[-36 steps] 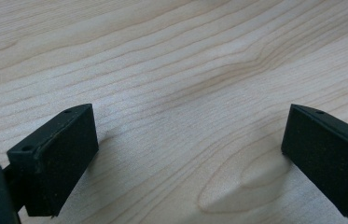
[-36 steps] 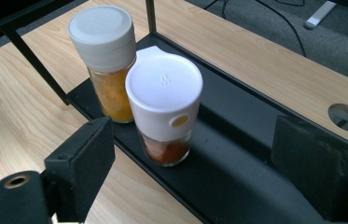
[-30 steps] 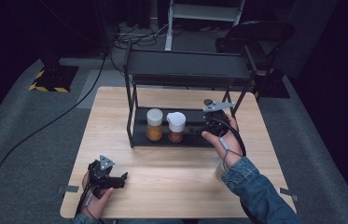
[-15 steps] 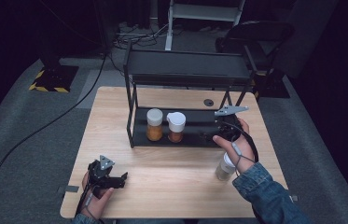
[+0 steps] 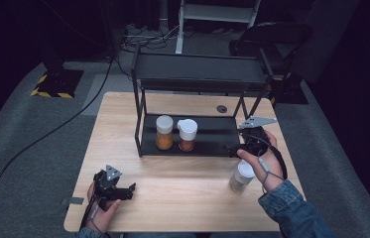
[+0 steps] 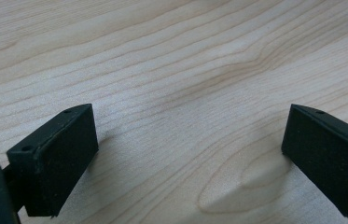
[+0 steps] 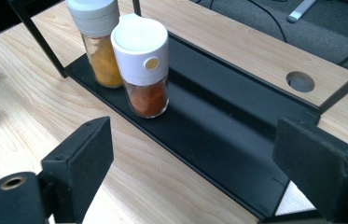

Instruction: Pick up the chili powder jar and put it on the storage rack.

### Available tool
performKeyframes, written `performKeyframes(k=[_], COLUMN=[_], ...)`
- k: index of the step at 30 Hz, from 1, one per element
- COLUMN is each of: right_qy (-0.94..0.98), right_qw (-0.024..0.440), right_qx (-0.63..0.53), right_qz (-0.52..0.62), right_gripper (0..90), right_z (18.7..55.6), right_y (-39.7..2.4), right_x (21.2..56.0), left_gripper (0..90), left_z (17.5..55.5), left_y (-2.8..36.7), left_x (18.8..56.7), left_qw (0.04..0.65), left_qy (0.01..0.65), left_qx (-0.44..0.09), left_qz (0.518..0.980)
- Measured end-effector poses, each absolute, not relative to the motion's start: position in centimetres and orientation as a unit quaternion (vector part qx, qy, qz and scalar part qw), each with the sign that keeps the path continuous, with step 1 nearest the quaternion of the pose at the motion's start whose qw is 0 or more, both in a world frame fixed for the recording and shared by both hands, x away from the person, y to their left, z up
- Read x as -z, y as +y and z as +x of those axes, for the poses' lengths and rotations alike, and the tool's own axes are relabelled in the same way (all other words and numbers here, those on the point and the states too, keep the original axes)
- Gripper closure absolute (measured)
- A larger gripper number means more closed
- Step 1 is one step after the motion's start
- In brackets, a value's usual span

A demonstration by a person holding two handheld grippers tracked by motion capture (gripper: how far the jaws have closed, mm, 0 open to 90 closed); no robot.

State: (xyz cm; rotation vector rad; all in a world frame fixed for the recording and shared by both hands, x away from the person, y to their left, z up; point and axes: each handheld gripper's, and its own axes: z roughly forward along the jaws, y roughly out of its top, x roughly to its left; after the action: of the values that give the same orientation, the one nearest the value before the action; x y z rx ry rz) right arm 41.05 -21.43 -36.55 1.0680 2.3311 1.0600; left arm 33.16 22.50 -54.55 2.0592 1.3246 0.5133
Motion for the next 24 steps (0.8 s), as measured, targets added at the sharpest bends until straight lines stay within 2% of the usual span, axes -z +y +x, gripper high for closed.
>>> performKeyframes(k=[24], right_qy=[0.821], right_qw=[0.184], right_qx=[-0.372], right_qz=[0.393], right_gripper=[11.1], right_z=[37.6], right_y=[-24.6], right_x=[37.7], left_gripper=[3.3], left_z=[33.2], left_y=[22.5], left_x=[54.6], left_qw=[0.315], left_qy=[0.502], left_qx=[-0.195], left_qz=[0.781])
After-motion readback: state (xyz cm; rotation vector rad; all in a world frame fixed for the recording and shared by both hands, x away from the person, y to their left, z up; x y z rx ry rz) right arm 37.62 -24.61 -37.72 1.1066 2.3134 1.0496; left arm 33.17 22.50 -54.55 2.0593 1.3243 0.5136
